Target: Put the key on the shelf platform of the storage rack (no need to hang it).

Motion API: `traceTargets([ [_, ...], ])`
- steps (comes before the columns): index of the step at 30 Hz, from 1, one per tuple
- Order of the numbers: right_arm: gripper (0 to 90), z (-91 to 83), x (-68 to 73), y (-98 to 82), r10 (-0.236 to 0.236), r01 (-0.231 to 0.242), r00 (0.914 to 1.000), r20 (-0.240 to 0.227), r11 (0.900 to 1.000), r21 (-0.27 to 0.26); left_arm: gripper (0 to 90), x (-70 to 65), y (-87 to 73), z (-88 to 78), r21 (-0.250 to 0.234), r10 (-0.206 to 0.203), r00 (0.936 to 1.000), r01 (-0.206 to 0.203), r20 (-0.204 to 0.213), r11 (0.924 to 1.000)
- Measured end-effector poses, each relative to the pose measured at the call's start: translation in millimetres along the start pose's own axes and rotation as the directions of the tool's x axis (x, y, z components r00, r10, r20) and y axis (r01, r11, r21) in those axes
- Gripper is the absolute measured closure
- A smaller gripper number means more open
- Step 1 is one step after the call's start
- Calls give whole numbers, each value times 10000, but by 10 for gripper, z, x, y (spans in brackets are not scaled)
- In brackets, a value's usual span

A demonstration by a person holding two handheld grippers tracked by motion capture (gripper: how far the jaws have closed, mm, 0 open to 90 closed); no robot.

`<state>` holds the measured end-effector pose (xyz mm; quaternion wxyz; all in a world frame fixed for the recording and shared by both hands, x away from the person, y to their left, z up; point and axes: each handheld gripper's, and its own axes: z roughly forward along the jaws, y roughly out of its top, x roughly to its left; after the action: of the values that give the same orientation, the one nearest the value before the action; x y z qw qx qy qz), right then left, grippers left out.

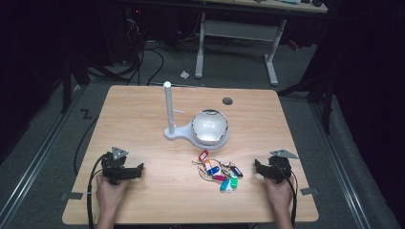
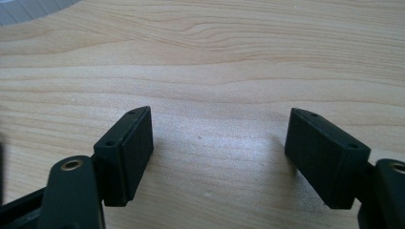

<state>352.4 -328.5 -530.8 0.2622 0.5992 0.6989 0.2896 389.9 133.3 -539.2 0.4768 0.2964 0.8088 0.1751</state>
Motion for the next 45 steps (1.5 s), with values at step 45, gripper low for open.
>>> traceTargets([
  [45, 439, -224, 178, 27, -643, 605, 9950, -758, 9968, -514, 97, 12, 5, -15, -44, 181, 9995, -180, 240, 9998],
])
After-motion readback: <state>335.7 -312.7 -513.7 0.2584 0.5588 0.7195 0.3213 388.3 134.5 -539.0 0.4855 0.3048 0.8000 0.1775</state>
